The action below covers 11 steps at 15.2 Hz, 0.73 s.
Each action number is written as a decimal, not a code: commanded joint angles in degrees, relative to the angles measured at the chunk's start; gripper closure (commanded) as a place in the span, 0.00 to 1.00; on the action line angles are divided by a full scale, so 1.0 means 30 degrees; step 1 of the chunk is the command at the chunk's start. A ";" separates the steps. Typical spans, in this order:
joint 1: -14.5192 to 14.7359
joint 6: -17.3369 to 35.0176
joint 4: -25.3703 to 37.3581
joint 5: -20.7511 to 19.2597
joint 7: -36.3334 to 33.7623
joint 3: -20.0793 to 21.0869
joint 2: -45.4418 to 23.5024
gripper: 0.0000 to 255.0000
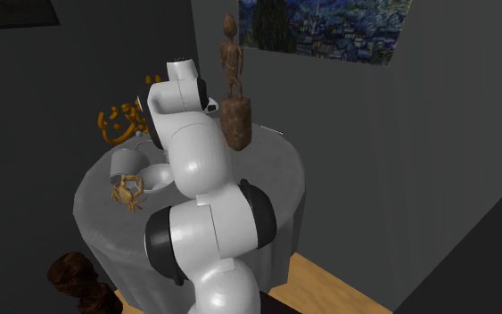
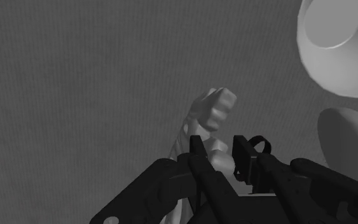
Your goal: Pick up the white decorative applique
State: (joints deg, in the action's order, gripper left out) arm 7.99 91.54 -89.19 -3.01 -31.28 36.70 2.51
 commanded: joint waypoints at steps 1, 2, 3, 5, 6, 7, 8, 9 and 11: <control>-0.0003 0.0017 -0.0031 0.0009 0.0005 -0.0004 0.0011 1.00; -0.0002 0.0017 -0.0028 0.0007 0.0004 -0.0003 0.0008 1.00; -0.0002 0.0013 -0.0021 0.0004 0.0002 -0.0002 0.0004 1.00; 0.0000 0.0014 -0.0020 0.0003 -0.0002 0.0000 0.0001 1.00; 0.0000 0.0016 -0.0026 0.0005 -0.0003 0.0000 0.0006 1.00; -0.0003 -0.0003 0.0006 -0.0007 0.0004 -0.0002 -0.0013 1.00; 0.0015 -0.0288 0.0379 -0.0076 -0.0027 0.0027 -0.0125 1.00; 0.0039 -0.0579 0.0769 -0.0156 -0.0065 0.0063 -0.0253 1.00; 0.0097 -0.1170 0.1571 -0.0330 -0.0146 0.0137 -0.0527 1.00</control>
State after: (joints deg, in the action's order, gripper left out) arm 8.19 88.89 -85.63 -3.76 -31.61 37.01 1.29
